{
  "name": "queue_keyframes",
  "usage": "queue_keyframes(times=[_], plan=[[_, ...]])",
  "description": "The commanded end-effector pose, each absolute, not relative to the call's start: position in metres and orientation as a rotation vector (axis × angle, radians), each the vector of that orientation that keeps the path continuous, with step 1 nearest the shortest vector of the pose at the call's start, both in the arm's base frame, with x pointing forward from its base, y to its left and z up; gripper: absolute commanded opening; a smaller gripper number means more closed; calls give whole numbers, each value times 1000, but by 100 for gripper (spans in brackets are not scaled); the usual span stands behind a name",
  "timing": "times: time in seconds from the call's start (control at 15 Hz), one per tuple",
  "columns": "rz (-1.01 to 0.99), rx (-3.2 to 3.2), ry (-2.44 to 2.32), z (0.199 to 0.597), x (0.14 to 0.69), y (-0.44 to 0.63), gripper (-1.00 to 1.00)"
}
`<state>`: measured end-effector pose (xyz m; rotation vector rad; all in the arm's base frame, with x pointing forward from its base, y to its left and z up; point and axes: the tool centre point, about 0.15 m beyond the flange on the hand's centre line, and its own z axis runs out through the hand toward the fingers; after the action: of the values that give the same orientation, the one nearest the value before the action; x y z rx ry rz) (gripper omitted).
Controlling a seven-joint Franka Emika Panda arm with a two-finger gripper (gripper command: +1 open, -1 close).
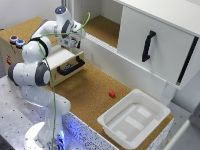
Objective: Put the purple block in the drawer
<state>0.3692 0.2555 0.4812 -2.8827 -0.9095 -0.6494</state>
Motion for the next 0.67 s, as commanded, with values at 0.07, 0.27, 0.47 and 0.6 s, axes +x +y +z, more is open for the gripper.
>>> queue_keyframes(times=[0.07, 0.27, 0.47, 0.6], plan=[[-327, -2547, -1523, 425, 324, 284, -100], [-241, -2353, -1767, 398, 298, 283, -100], [-207, -2204, -1923, 377, 285, 284, -100], [-206, -2121, -1983, 368, 277, 290, -100]])
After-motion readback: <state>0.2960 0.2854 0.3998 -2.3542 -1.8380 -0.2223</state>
